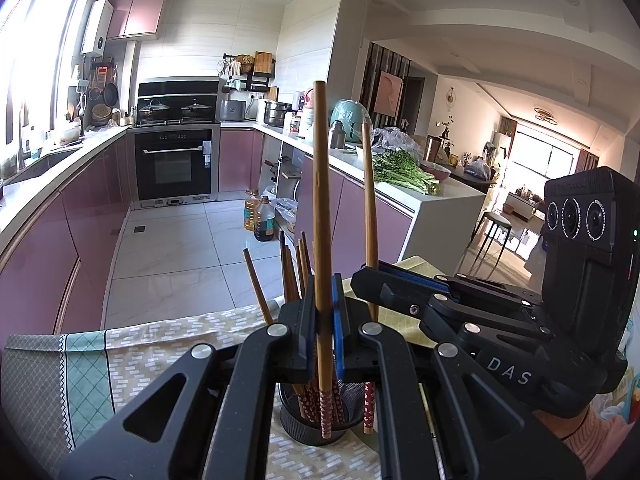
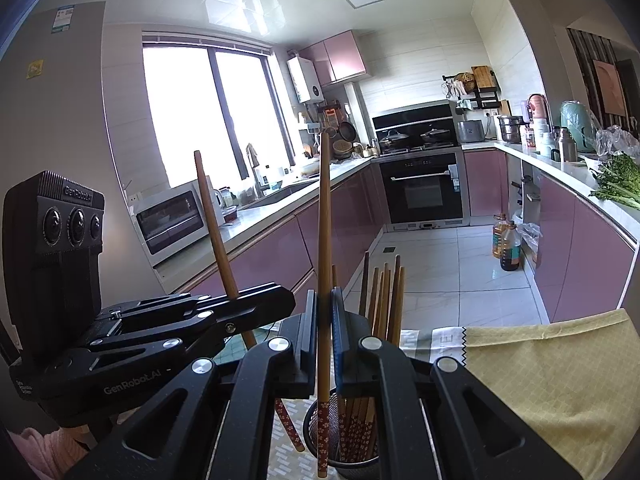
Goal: Organize utensils
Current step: 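Lower both held chopsticks down into the black mesh cup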
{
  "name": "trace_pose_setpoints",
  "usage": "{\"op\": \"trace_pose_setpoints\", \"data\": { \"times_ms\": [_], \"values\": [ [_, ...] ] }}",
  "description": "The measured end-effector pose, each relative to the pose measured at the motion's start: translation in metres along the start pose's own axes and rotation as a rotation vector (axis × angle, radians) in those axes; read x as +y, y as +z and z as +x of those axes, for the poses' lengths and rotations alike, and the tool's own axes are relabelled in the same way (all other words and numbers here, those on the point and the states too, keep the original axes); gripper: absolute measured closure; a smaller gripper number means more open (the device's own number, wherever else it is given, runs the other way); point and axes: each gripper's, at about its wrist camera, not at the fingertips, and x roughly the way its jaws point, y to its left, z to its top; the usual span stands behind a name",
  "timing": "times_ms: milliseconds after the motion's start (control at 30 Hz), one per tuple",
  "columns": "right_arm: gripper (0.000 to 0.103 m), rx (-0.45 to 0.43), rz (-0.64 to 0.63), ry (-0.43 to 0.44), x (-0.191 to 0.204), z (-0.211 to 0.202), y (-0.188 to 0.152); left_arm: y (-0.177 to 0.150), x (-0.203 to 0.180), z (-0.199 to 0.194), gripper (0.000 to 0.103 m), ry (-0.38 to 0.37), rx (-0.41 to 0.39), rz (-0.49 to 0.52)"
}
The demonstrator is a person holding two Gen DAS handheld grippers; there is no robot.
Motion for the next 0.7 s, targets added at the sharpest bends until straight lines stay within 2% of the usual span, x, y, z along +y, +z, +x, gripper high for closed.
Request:
{"op": "trace_pose_setpoints", "data": {
  "times_ms": [700],
  "values": [
    [0.098, -0.006, -0.002, -0.01, -0.0028, 0.0051, 0.0064, 0.001, 0.0007, 0.0006, 0.096, -0.003, -0.006, 0.003]
  ]
}}
